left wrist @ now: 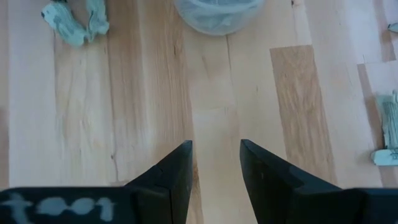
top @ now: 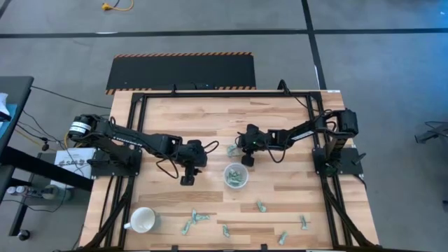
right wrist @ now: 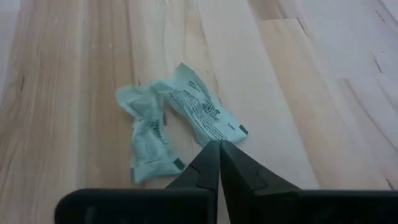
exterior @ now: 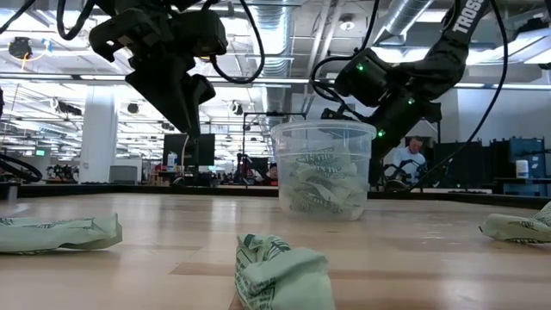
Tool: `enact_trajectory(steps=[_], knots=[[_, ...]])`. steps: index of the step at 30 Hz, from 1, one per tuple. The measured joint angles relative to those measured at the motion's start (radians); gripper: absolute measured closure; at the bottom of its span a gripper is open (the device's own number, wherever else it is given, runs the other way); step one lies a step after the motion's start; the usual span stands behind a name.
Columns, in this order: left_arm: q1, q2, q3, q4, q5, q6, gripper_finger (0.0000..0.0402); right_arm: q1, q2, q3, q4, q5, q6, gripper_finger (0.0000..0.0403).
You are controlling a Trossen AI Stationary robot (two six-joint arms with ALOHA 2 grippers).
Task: Pick and place Stevia / Truvia into bins
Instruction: Put the stevia packet into the transparent container
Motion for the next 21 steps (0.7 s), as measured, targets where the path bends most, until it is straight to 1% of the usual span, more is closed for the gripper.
enact_trajectory(steps=[5,8,10,14,17,19,21], knots=[[-0.014,0.0,0.0,-0.006,-0.001,-0.067,0.0281,0.005,-0.011,0.0,0.001,0.045,-0.041,0.0402],[-0.033,0.0,0.0,-0.006,-0.01,-0.101,0.0281,0.005,-0.032,0.0,-0.018,0.047,-0.043,0.0402],[-0.047,0.0,0.0,-0.006,-0.036,-0.121,0.0281,0.005,-0.053,0.0,-0.029,0.043,-0.042,0.0402],[-0.062,0.0,0.0,-0.004,-0.057,-0.16,0.0281,0.004,-0.078,0.0,-0.056,0.005,-0.032,0.0396],[-0.064,0.0,0.0,0.014,-0.058,-0.179,0.0281,0.003,-0.072,0.0,-0.052,-0.067,-0.039,0.0386],[-0.064,0.0,0.0,0.025,-0.068,-0.186,0.0281,0.004,-0.055,0.001,-0.05,-0.109,-0.064,0.0371],[-0.064,0.0,0.0,0.046,-0.08,-0.187,0.0281,0.005,-0.037,0.0,-0.046,-0.109,-0.067,0.0349]])
